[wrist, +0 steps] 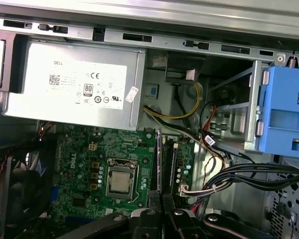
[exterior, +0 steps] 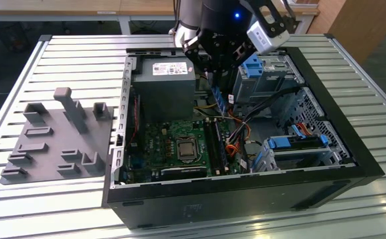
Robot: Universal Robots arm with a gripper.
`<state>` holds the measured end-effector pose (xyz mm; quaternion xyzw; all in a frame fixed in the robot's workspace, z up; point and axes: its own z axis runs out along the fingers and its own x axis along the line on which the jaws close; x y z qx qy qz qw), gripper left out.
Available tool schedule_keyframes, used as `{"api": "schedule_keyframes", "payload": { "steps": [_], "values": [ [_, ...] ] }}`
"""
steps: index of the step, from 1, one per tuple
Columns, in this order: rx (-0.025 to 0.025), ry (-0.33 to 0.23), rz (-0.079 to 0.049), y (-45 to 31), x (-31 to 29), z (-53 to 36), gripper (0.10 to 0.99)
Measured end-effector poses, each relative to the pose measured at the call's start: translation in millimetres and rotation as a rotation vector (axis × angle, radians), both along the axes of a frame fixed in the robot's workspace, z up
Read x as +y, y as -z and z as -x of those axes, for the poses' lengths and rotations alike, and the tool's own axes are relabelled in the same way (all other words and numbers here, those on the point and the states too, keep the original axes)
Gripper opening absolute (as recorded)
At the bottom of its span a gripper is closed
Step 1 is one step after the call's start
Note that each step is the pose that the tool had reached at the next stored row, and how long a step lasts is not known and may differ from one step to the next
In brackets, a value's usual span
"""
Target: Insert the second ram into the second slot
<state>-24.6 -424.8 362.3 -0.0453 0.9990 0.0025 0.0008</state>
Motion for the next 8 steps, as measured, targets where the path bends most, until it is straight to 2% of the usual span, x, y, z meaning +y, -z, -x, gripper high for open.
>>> {"api": "schedule_keyframes", "payload": {
  "steps": [8],
  "values": [
    [0.0, 0.0, 0.0, 3.5, -0.3, 0.0, 0.129]
  ]
}}
